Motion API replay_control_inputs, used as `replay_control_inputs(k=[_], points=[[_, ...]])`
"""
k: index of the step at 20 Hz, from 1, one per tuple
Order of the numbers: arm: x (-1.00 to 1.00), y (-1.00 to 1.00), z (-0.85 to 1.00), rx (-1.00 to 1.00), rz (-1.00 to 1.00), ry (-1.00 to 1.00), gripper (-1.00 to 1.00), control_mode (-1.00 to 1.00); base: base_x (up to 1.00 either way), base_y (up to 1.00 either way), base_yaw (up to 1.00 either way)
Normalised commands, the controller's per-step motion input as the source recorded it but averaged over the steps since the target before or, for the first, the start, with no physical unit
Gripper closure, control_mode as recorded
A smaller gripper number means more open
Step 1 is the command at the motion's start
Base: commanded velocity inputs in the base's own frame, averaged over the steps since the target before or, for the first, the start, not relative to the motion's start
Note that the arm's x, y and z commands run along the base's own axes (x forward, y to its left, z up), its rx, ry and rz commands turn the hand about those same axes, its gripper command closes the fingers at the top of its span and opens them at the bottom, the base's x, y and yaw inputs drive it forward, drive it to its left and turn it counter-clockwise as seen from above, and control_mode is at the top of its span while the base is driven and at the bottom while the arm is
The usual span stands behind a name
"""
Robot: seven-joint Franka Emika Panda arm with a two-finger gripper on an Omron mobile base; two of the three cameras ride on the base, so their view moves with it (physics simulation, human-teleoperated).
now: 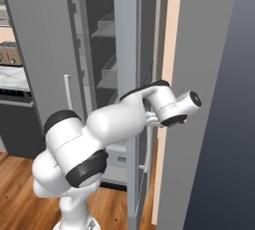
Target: Store the hot dog in the freezer for long-term storage. Close the freezer door after placing the cooked food.
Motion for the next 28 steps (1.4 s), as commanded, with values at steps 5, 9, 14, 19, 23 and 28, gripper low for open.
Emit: replay_control_inputs(k=[5,9,14,19,23,28], points=[[0.17,0.31,-0.08,0.00,0.01,0.00,-1.00,-1.00,0.00,0.00,0.00],[0.01,0.61,-0.08,0.00,0.03,0.00,-1.00,-1.00,0.00,0.00,0.00],[-0.08,0.97,-0.01,0.00,0.00,0.00,-1.00,-1.00,0.00,0.00,0.00],[0.00,0.98,0.00,0.00,-0.07,0.00,-1.00,-1.00,0.00,0.00,0.00],[0.01,0.83,0.00,0.00,-0.11,0.00,-1.00,-1.00,0.00,0.00,0.00],[0.11,0.66,0.00,-0.01,-0.15,0.00,-1.00,-1.00,0.00,0.00,0.00]])
